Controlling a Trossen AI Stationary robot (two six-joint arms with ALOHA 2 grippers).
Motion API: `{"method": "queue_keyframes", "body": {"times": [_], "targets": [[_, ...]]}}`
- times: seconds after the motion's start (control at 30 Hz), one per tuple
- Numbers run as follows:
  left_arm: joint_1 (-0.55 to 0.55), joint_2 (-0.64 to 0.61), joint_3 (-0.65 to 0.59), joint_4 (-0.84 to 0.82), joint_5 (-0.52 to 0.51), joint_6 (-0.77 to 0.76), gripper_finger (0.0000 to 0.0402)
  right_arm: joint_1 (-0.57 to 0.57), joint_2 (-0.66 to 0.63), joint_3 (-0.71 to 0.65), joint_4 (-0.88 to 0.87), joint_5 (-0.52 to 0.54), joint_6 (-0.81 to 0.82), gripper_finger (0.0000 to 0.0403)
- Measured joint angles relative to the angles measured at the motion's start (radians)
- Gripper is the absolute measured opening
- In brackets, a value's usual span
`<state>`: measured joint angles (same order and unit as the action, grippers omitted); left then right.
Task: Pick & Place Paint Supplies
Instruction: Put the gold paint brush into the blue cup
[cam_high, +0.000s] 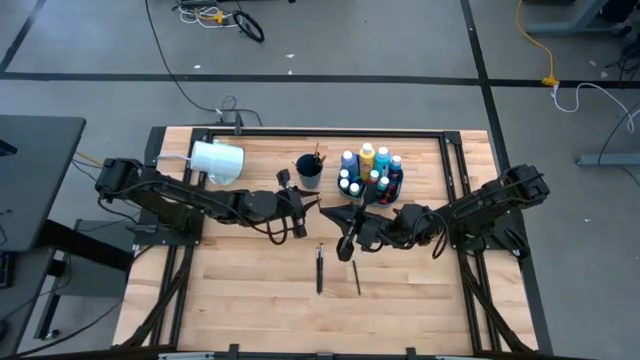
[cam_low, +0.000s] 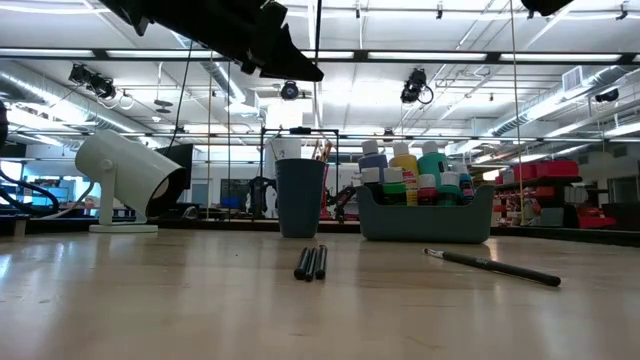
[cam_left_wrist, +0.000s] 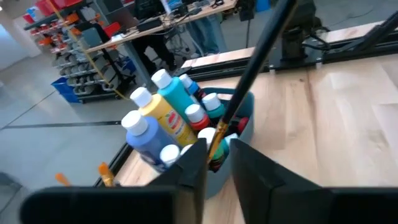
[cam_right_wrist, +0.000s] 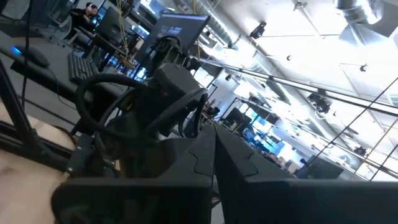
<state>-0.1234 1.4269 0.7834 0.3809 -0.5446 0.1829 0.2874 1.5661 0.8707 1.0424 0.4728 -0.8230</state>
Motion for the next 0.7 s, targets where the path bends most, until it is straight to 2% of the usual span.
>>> {"method": "queue_keyframes", "body": {"times": [0.17,0.27,0.4,0.5,0.57,0.63,0.7], "targets": [[0.000,0.000,0.000,-0.003,-0.037,-0.001,0.0012,0.000,0.000,0.000,-0.008,0.010,0.001,0.0006],[0.000,0.000,0.000,0.000,-0.061,0.000,0.0011,0.003,0.001,0.000,-0.015,0.032,0.001,0.0006],[0.000,0.000,0.000,-0.015,-0.098,0.023,0.0006,0.025,0.001,0.000,-0.009,0.112,0.000,0.0009],[0.000,0.000,0.000,-0.023,-0.122,0.044,0.0006,0.052,-0.002,0.000,-0.017,0.240,-0.001,0.0018],[-0.002,0.000,0.000,-0.032,-0.144,0.083,0.0006,0.076,-0.005,0.000,-0.018,0.385,-0.025,0.0026],[-0.006,0.000,-0.001,-0.034,-0.185,0.161,0.0005,0.100,-0.014,0.000,-0.018,0.534,-0.079,0.0031],[-0.012,0.000,-0.001,-0.020,-0.270,0.294,0.0004,0.123,-0.037,0.000,-0.019,0.673,-0.082,0.0034]]}}
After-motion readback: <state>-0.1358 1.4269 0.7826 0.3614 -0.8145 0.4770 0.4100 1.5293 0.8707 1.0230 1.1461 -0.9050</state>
